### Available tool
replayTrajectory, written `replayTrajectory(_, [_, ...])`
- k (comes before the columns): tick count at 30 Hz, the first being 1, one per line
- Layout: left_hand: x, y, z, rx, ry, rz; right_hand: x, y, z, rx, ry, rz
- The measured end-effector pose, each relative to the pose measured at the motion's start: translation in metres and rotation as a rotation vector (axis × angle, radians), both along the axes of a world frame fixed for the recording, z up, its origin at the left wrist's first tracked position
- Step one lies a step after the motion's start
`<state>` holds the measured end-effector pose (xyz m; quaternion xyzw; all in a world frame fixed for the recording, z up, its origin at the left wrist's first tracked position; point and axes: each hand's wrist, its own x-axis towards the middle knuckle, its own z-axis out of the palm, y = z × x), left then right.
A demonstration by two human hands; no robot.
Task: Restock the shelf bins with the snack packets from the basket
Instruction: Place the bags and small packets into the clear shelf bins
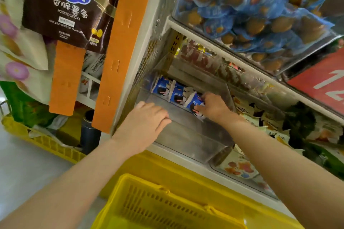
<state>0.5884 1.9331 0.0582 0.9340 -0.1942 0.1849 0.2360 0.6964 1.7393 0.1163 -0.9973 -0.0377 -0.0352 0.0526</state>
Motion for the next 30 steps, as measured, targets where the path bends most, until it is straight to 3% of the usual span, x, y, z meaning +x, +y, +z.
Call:
replayTrajectory(8, [0.007,0.005,-0.012,-0.065,-0.192,-0.031,0.051,-0.008,-0.018,-0.341,0.015,-0.028])
replayTrajectory(13, [0.01,0.005,-0.015,-0.081,-0.242,-0.04,0.064,-0.008,-0.026,-0.239,0.032,-0.046])
replayTrajectory(23, [0.009,0.004,-0.013,-0.072,-0.231,-0.026,0.07,-0.004,-0.034,-0.408,-0.032,-0.085])
replayTrajectory(26, [0.009,0.005,-0.014,-0.054,-0.214,-0.023,0.065,0.003,-0.03,-0.263,-0.019,-0.099])
replayTrajectory(30, [0.008,0.007,-0.014,0.006,-0.156,-0.034,0.026,0.031,-0.015,0.36,0.022,-0.024])
